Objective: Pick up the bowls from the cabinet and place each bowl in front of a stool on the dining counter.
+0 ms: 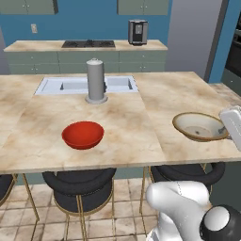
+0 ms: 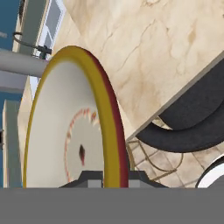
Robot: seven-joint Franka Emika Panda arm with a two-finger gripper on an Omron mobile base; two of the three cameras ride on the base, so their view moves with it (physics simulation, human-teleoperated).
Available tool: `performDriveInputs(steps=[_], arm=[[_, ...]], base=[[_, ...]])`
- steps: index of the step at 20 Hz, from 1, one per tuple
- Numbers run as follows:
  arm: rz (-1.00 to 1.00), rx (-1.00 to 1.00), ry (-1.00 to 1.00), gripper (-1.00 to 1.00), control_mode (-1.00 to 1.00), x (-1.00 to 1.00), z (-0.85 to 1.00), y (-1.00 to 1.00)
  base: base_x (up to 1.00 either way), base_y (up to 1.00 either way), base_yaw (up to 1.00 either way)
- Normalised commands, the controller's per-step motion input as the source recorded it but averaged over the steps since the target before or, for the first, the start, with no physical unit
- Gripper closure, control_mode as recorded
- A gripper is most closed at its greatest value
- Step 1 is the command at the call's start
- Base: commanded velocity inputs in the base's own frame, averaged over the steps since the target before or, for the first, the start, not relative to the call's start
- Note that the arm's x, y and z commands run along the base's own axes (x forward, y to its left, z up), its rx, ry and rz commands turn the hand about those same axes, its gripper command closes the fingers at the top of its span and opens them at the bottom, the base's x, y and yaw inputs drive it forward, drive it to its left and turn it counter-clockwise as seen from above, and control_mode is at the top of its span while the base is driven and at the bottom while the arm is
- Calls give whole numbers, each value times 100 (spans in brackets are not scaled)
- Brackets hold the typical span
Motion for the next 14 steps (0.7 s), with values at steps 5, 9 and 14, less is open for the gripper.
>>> performDriveInputs(steps=[5,9,14], arm=[[-11,-12,11,100,-100,37,-36,-11],[-4,-7,0,100,-100,23,-22,-5],[0,0,-3,100,-100,15,-11,-12]], base=[[0,0,0],[0,0,0],[0,0,0]])
